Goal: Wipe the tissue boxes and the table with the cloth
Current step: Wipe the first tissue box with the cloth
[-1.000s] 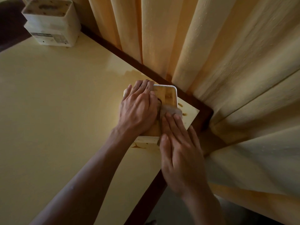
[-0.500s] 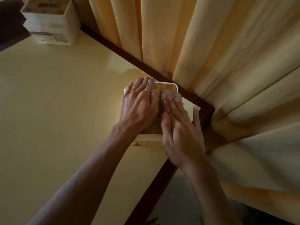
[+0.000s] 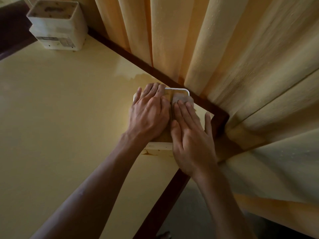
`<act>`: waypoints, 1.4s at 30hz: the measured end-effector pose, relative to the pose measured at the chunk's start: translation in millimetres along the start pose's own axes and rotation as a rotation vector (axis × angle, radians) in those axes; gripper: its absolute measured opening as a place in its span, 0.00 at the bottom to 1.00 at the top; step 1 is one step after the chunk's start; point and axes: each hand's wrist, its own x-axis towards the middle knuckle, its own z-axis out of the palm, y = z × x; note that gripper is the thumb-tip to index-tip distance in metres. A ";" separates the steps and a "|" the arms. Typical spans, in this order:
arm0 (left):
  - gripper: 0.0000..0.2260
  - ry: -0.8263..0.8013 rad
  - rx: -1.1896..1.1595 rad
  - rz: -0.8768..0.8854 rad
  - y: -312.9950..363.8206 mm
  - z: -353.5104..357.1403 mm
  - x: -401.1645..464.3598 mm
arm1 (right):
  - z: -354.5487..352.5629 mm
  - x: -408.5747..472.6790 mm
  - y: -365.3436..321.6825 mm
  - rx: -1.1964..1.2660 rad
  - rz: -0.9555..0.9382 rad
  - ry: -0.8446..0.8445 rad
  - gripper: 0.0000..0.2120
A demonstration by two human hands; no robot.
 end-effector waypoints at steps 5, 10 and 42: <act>0.23 0.021 -0.015 0.011 0.6 1.7 -1.0 | 5.4 -49.2 -6.1 0.026 -0.016 0.112 0.26; 0.23 0.001 -0.030 0.028 0.9 0.3 -0.1 | 1.0 -63.7 -15.3 0.048 0.013 0.145 0.25; 0.24 0.003 -0.028 0.034 -0.5 1.3 0.1 | 1.5 -58.9 -17.1 0.115 0.054 0.145 0.24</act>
